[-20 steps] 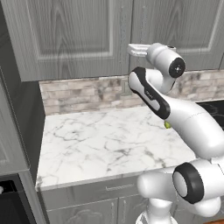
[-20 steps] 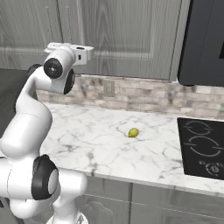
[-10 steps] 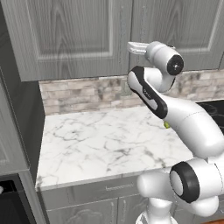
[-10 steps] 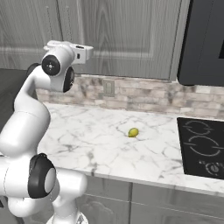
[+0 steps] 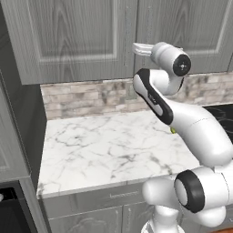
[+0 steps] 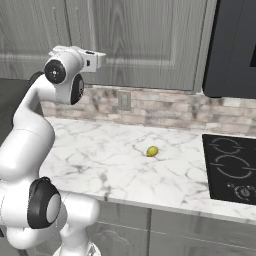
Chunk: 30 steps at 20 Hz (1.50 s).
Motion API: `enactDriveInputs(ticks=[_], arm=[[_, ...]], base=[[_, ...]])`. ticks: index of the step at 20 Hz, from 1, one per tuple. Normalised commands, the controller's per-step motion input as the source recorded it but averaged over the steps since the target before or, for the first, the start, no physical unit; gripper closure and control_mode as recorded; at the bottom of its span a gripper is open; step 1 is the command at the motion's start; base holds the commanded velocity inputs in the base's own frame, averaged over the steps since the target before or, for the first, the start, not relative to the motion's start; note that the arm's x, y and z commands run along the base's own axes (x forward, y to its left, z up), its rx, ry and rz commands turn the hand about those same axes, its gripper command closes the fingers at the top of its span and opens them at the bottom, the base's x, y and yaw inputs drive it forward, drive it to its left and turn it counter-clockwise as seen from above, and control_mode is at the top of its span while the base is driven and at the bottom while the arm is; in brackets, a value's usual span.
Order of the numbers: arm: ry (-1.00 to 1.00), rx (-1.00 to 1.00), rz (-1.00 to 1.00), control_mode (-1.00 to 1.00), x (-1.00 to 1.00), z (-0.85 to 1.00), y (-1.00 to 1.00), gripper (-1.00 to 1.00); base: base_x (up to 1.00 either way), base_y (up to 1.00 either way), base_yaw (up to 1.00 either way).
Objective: Pick the sponge and sponge from the cabinet and place them on the counter.
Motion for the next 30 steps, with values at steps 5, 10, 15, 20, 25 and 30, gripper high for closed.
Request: enactDriveInputs(ticks=[5,10,15,20,25,30], arm=[[0.00,0.00,0.00,-1.00,0.00,0.00,0.00,1.00],[0.05,0.02,0.00,-1.00,0.00,0.12,-0.01,1.00],[0.17,0.00,0.00,-1.00,-0.05,0.22,-0.07,1.00],[0.21,0.00,0.00,-1.00,-0.19,0.27,-0.17,1.00],[0.18,0.00,0.00,-1.00,-0.42,0.28,-0.26,1.00],[0.05,0.02,0.00,-1.00,-0.59,0.31,-0.33,1.00]], base=[[0.00,0.00,0.00],[0.00,0.00,0.00],[0.00,0.00,0.00],[0.00,0.00,0.00],[0.00,0.00,0.00],[0.00,0.00,0.00]])
